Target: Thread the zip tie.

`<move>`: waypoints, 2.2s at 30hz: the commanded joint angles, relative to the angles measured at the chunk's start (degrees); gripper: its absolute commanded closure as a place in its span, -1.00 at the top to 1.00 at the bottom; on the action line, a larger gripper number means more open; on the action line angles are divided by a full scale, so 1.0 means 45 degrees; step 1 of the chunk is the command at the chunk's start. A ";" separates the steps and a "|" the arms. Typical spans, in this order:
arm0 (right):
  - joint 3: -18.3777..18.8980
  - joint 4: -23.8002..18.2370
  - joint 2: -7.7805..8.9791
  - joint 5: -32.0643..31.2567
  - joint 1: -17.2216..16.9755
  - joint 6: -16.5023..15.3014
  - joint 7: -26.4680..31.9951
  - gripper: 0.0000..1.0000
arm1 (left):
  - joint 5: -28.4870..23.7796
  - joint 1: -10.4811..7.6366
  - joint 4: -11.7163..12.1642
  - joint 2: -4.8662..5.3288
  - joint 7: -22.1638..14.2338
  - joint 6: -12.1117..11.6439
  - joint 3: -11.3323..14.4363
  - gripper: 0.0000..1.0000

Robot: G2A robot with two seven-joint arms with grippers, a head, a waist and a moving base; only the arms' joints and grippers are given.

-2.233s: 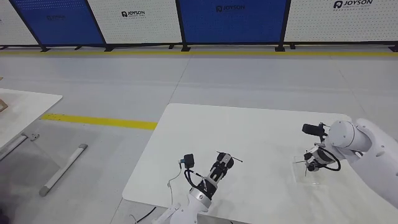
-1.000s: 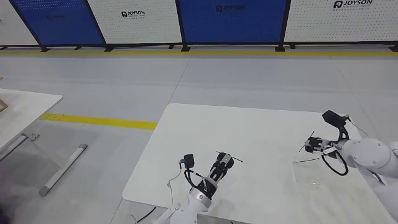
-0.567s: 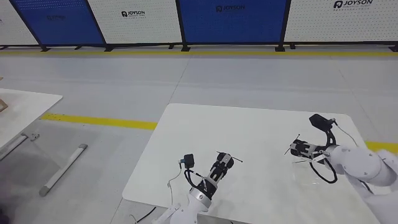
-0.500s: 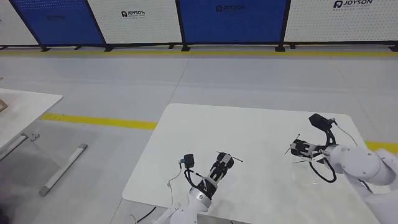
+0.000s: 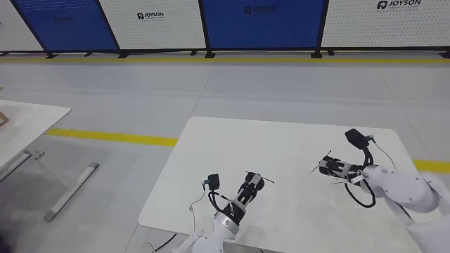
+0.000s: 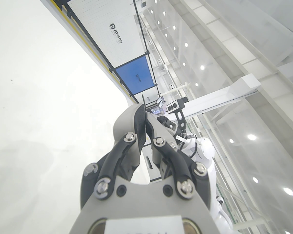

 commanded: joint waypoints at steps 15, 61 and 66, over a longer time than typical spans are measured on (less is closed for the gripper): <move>-0.1202 -0.0892 -0.0546 -0.0897 -0.0064 0.0968 -0.1492 -1.00 | 0.0000 0.0000 0.0000 0.0000 0.0000 0.0000 0.0000 -1.00; -0.0798 -0.1400 -0.0750 -0.0835 -0.1025 0.0913 -0.3508 -1.00 | 0.2753 -0.0163 -0.0925 0.0118 -0.1214 0.1883 0.0179 -1.00; -0.0798 -0.1400 -0.0750 -0.0835 -0.1025 0.0913 -0.3508 -1.00 | 0.2753 -0.0163 -0.0925 0.0118 -0.1214 0.1883 0.0179 -1.00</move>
